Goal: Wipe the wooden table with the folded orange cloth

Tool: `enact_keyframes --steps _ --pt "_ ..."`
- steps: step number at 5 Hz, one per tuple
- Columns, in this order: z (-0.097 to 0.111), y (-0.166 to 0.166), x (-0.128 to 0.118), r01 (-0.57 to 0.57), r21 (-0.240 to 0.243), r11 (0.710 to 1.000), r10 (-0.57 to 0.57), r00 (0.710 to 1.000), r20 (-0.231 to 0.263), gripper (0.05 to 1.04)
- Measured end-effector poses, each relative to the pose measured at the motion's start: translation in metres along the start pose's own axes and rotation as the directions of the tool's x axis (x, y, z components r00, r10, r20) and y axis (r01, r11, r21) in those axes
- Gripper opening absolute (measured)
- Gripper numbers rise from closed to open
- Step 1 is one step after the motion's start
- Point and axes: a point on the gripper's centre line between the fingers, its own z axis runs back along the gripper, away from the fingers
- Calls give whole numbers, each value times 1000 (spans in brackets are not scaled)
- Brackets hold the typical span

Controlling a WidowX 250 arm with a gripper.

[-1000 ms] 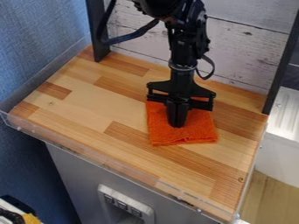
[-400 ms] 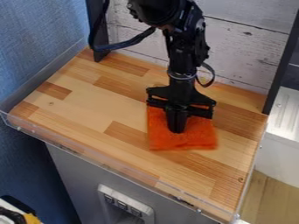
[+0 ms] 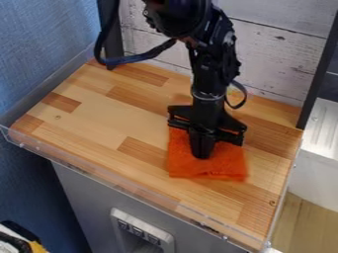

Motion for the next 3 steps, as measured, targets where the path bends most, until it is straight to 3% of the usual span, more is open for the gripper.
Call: enact_keyframes --steps 1,2,3 --pt "0 0 -7 27 7 1000 -28 1000 3 88" --pt "2 1 -11 53 18 998 -53 998 -28 244" --pt "11 11 -4 90 18 996 -89 995 -49 499"
